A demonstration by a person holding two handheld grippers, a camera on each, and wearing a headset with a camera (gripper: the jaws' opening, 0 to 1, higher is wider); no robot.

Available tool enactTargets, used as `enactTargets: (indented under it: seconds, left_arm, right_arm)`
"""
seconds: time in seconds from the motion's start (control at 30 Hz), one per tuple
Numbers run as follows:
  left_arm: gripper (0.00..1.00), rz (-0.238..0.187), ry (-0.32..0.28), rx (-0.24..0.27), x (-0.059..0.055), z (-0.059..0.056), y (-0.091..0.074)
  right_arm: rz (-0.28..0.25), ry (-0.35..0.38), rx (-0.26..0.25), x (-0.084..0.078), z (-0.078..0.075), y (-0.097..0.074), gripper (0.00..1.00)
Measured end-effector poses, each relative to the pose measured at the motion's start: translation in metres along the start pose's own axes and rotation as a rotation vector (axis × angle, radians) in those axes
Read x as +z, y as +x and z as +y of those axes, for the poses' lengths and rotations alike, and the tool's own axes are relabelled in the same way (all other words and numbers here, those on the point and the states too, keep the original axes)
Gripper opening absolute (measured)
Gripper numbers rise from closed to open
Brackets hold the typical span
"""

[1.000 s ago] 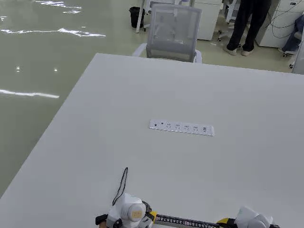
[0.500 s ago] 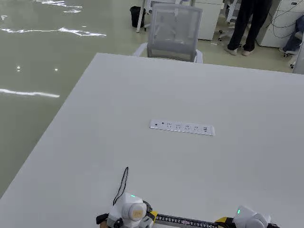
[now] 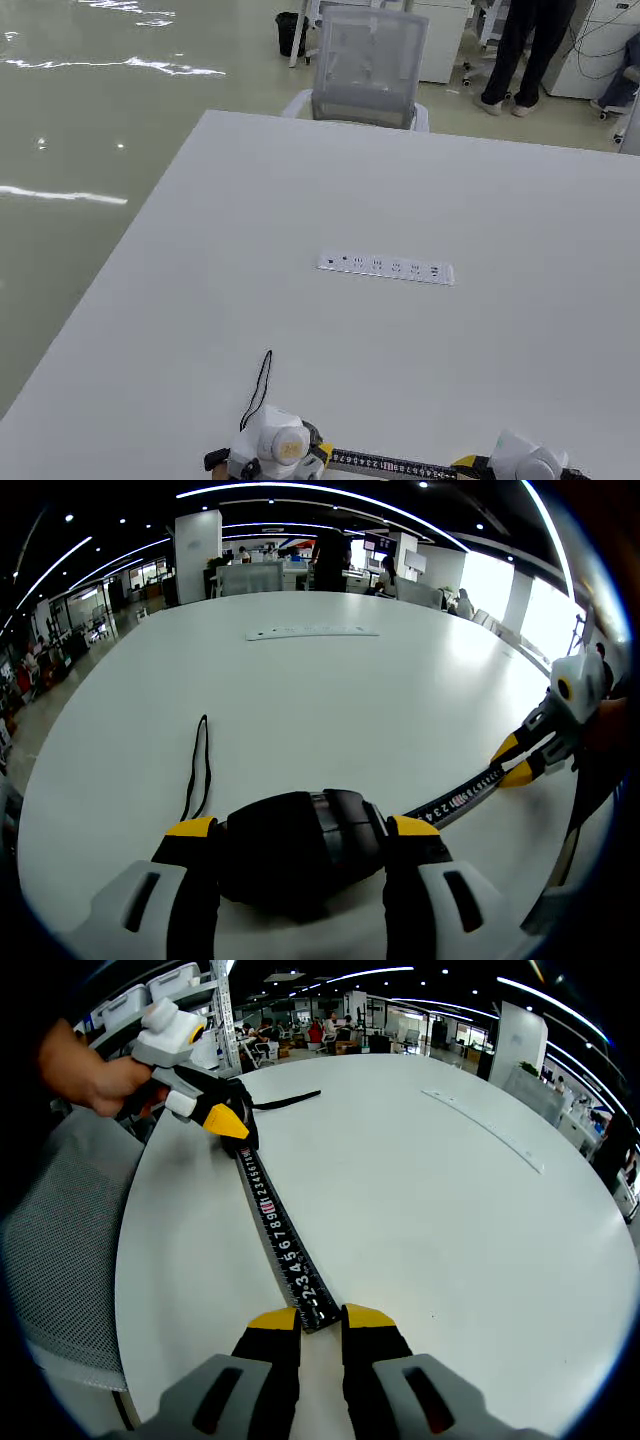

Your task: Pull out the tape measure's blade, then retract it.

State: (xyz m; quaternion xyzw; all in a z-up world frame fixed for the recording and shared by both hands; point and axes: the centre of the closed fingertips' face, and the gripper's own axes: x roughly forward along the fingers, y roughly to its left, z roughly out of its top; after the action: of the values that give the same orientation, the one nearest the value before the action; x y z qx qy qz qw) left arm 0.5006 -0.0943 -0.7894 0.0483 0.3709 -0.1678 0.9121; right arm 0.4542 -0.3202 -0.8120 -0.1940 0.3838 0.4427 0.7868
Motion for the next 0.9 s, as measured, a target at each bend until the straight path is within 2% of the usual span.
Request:
enactTargets:
  seconds: [0.9]
  left_arm:
    - [0.64, -0.005, -0.003, -0.005, 0.0003, 0.0000, 0.0008]
  right_arm:
    - [-0.005, -0.011, 0.014, 0.0075, 0.0023, 0.0082, 0.14]
